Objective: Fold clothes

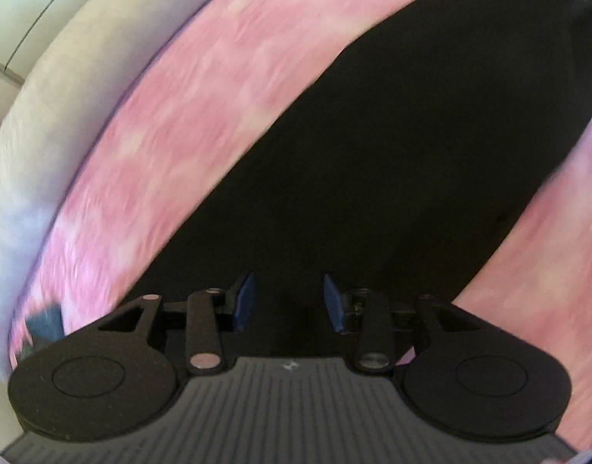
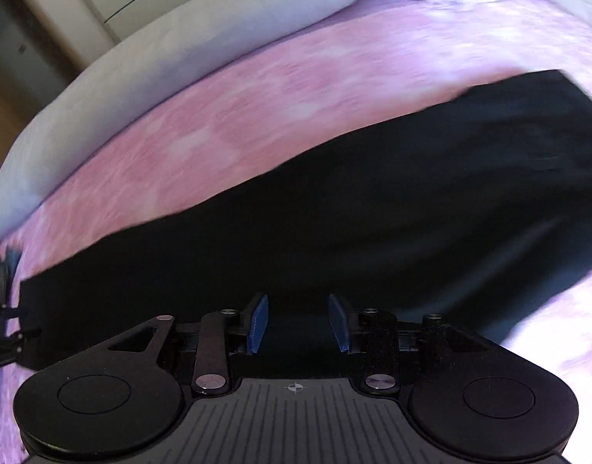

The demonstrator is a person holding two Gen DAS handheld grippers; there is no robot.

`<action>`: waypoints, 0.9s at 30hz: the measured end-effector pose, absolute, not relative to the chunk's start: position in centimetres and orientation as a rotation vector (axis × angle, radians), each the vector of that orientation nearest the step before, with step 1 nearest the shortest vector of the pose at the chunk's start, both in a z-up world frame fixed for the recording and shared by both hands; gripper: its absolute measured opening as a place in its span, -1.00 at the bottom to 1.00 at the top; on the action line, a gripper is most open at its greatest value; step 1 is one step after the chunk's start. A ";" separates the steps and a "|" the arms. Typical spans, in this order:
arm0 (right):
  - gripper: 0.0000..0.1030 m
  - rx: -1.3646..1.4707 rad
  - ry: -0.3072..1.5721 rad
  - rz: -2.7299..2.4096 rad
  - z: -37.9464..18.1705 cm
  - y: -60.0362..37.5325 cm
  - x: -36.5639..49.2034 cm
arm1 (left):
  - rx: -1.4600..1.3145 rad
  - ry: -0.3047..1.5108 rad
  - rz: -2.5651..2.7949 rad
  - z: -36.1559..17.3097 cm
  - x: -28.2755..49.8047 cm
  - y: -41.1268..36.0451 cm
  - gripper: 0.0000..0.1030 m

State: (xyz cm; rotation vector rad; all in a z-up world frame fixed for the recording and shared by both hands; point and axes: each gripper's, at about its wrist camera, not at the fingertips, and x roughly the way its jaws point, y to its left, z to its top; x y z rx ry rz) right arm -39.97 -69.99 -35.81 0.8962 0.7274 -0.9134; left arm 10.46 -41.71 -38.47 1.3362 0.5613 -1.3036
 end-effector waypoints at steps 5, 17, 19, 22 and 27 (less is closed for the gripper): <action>-0.20 0.895 0.789 -0.852 -38.1 -66.4 -31.0 | 1.404 0.484 -1.358 -41.1 16.2 -35.5 -0.32; -0.19 0.764 0.858 -0.745 -40.0 -66.6 -16.3 | 1.199 0.438 -1.387 -36.9 17.5 -37.0 -0.33; -0.19 0.774 0.864 -0.787 -41.4 -68.7 -14.9 | 1.184 0.427 -1.431 -37.3 16.8 -39.5 -0.33; -0.19 0.783 0.853 -0.774 -44.0 -71.7 -12.1 | 1.213 0.471 -1.443 -39.3 16.8 -43.0 -0.33; 0.04 0.779 0.766 -0.695 -44.4 -73.2 -12.3 | 1.206 0.556 -1.412 -40.8 18.0 -45.9 -0.10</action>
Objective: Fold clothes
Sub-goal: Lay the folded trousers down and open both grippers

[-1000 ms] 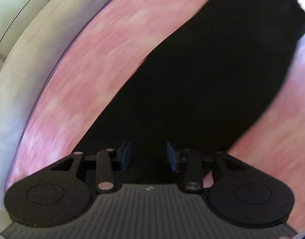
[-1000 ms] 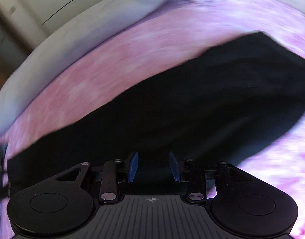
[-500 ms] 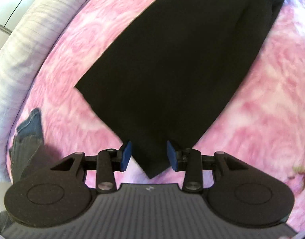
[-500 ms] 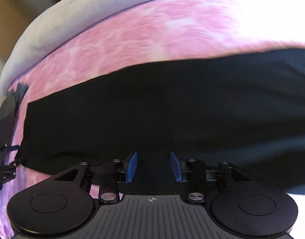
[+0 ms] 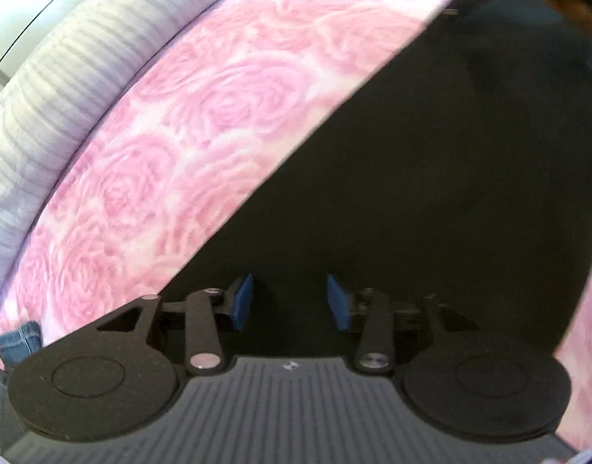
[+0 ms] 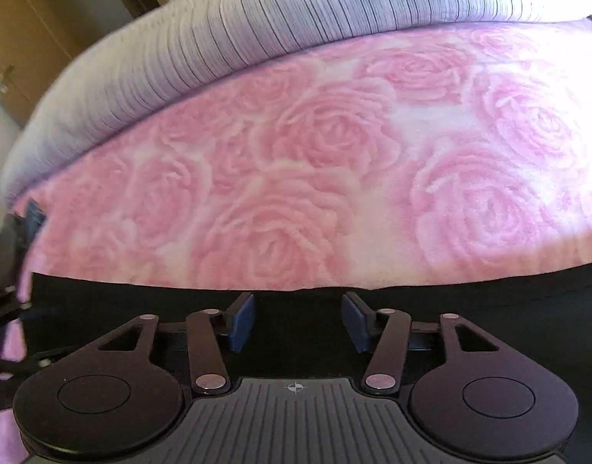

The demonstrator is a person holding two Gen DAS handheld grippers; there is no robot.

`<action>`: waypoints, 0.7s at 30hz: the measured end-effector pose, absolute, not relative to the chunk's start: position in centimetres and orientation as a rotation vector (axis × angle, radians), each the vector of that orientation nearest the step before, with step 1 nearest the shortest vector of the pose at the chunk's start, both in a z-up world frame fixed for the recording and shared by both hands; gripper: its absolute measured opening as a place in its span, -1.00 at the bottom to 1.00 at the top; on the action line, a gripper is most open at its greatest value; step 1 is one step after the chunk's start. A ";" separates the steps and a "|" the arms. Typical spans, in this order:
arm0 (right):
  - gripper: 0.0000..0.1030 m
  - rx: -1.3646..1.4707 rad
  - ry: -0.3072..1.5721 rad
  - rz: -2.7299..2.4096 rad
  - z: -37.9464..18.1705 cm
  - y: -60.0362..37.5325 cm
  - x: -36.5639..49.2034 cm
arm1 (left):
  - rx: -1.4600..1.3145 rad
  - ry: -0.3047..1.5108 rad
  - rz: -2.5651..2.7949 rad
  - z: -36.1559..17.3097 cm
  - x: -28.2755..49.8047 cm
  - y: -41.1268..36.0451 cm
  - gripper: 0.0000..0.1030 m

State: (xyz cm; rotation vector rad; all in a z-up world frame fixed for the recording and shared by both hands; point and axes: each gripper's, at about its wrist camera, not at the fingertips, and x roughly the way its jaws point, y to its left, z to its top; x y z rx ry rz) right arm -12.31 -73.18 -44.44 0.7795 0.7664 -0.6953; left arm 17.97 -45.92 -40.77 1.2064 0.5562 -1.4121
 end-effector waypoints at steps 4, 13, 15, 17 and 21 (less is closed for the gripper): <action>0.04 0.777 0.753 -0.727 -43.1 -70.4 -17.2 | 1.270 0.535 -1.394 -40.3 17.4 -45.9 -0.18; 0.04 0.805 0.823 -1.006 -40.8 -63.5 -37.4 | 1.320 0.319 -1.663 -37.2 8.1 -44.2 -0.24; 0.04 0.833 0.851 -1.101 -40.2 -63.7 -39.9 | 1.313 0.310 -1.779 -37.2 5.0 -43.5 -0.24; 0.04 0.863 0.818 -1.163 -39.6 -63.9 -41.0 | 1.322 0.311 -1.881 -37.7 2.2 -42.8 -0.24; 0.04 0.866 0.748 -1.194 -38.3 -64.0 -40.6 | 1.401 0.330 -1.891 -39.7 1.0 -41.2 -0.32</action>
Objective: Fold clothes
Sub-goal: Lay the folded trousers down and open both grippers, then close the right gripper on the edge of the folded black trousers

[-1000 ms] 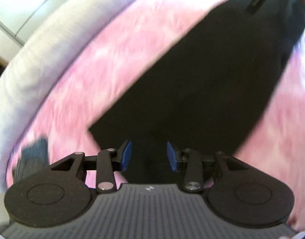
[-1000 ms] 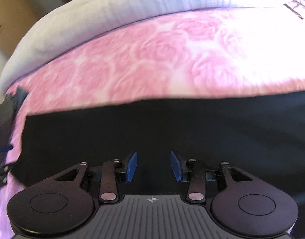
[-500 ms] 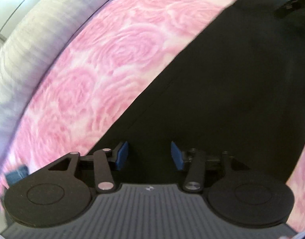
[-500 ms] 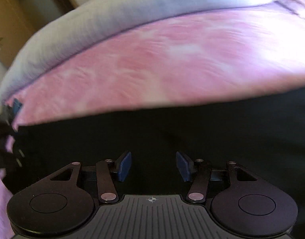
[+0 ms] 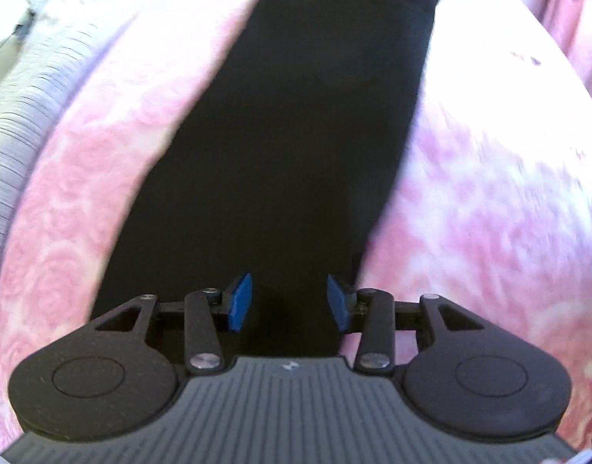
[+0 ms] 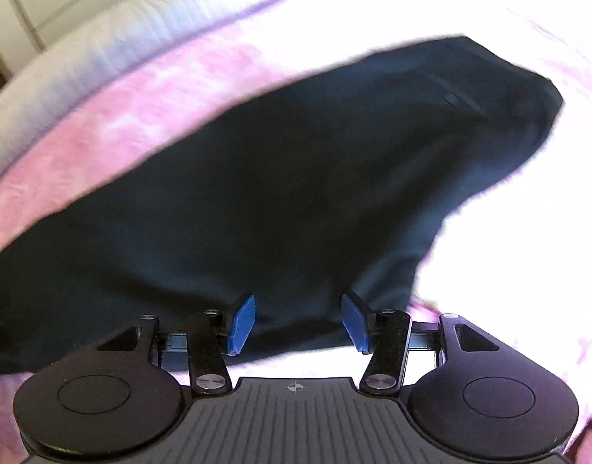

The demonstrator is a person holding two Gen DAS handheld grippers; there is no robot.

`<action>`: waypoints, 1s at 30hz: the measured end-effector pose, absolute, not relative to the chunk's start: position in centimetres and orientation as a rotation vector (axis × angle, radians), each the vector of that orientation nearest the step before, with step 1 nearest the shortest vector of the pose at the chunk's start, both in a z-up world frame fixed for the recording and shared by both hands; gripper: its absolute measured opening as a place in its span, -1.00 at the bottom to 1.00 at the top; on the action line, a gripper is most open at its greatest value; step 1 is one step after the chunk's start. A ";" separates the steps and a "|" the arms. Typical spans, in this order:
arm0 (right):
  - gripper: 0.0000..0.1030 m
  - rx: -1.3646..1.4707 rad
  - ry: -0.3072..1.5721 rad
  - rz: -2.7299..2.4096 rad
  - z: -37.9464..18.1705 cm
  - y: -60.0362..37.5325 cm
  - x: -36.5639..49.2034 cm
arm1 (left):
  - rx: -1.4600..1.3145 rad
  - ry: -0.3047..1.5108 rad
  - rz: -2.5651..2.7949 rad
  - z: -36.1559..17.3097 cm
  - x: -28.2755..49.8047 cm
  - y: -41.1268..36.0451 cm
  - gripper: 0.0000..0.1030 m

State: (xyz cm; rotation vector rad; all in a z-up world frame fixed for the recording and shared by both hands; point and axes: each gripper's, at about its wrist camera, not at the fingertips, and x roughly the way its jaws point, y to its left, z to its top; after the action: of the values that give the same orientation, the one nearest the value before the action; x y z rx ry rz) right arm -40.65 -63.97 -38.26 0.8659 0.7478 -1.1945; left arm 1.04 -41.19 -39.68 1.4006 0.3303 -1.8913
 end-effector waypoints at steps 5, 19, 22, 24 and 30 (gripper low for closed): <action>0.04 0.850 0.757 -0.975 -38.9 -62.4 -34.5 | 1.500 0.417 -1.704 -40.5 5.8 -39.4 -0.32; 0.04 0.722 0.925 -0.822 -39.7 -58.3 -23.7 | 1.564 0.479 -1.359 -37.9 15.5 -32.9 -0.31; 0.04 0.516 0.937 -0.674 -37.9 -54.7 -18.3 | 1.508 0.395 -1.417 -34.2 17.5 -32.4 -0.22; 0.04 0.363 0.946 -0.553 -37.5 -51.2 -13.6 | 1.475 0.345 -1.452 -32.2 19.5 -32.4 -0.18; 0.04 0.018 0.941 -0.332 -39.0 -42.0 1.4 | 1.323 0.269 -1.466 -26.7 27.1 -33.2 -0.08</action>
State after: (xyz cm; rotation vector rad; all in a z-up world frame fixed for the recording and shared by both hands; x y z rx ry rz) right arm 1.36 -41.96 -39.05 0.0180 0.9413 -0.3324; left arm 27.10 -33.22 -26.73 1.3231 0.2694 -1.4663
